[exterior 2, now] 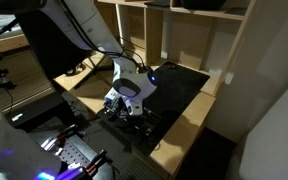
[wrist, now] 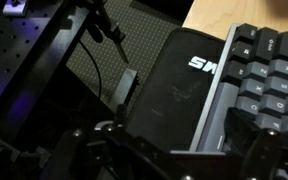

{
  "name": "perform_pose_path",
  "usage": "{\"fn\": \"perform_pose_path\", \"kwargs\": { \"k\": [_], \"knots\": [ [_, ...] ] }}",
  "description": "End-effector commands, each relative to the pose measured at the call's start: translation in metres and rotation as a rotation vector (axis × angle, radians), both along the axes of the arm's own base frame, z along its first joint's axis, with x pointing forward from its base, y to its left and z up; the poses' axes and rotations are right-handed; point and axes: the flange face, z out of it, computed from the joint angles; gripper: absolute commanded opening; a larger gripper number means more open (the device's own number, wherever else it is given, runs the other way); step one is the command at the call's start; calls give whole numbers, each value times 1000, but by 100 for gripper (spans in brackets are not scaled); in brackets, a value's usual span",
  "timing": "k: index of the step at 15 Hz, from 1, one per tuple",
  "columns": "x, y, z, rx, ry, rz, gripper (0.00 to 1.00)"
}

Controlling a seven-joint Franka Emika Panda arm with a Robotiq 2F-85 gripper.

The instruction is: Press a button on the keyboard

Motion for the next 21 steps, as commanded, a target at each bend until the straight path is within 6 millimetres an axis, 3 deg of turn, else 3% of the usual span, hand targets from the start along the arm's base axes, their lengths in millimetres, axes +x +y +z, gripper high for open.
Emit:
{"fn": "perform_pose_path", "kwargs": {
  "k": [1, 3, 8, 10, 12, 14, 18, 19, 21],
  "knots": [
    [-1, 0, -5, 0, 21, -3, 100],
    [-6, 2, -16, 22, 75, 11, 100],
    [-10, 8, -12, 31, 146, -11, 100],
    [-14, 11, 8, 9, 118, -9, 100],
    [-32, 22, 45, -37, 75, 24, 100],
    [-45, 26, 64, -66, 66, 101, 100],
    [-91, 29, 107, -46, 41, 209, 100],
    [-62, 26, 84, -70, 62, 179, 100],
    [-78, 30, 104, -55, 50, 196, 100]
  ]
}}
